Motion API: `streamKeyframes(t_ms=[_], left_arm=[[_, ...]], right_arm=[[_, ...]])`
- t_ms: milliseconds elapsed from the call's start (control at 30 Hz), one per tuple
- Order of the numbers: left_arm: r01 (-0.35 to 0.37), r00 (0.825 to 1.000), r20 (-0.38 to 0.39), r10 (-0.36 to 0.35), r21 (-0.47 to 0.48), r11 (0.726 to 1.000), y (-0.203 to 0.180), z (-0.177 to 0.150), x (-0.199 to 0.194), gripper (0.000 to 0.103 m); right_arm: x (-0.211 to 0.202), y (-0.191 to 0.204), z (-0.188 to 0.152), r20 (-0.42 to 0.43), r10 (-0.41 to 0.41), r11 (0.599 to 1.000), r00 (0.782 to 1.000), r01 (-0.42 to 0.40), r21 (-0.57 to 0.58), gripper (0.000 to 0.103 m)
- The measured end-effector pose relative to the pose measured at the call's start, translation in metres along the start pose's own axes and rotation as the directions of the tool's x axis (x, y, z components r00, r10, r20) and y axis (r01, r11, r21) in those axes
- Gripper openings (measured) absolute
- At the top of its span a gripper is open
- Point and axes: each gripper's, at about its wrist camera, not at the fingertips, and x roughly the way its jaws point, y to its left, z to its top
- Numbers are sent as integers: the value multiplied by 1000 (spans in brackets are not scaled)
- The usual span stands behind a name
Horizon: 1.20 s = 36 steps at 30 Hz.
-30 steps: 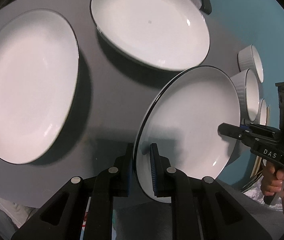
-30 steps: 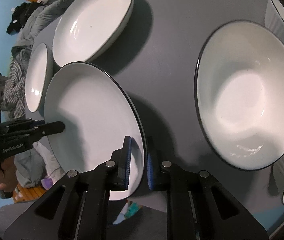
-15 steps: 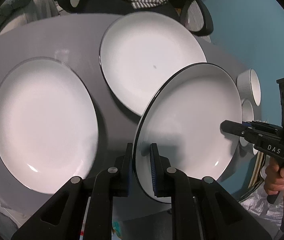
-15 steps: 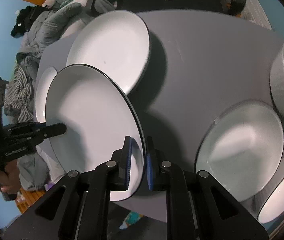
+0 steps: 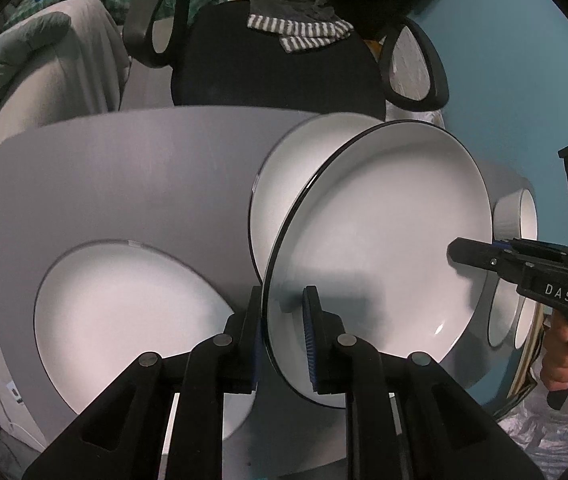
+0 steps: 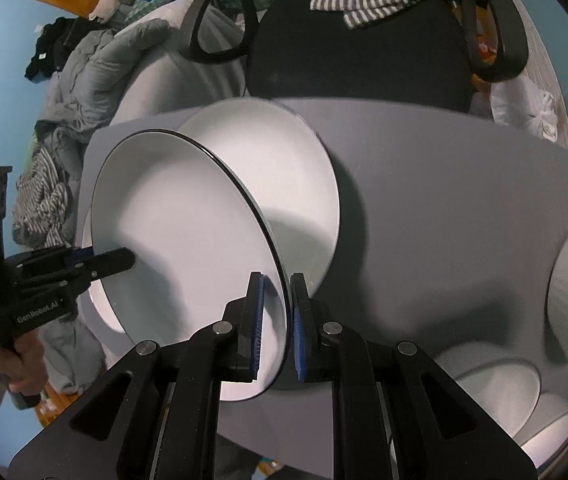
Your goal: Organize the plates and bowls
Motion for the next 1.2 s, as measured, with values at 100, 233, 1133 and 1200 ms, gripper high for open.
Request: streamKeyframes(t_ms=[100, 233, 1133, 1200], left_arm=[[-5, 1000, -5, 5, -5, 1000, 4, 8, 3, 18], [-16, 1000, -17, 16, -11, 1000, 4, 17, 10, 18], [-69, 994, -89, 70, 8, 998, -4, 35, 26, 21], [-77, 992, -99, 79, 25, 997, -6, 35, 27, 22]], right_arm=[[1, 1, 11, -4, -3, 1000, 1000, 3, 4, 13], [7, 2, 23, -17, -8, 1000, 1000, 8, 6, 13], [29, -7, 61, -135, -46, 998, 990, 52, 44, 16], [29, -6, 61, -145, -52, 997, 988, 58, 43, 18]])
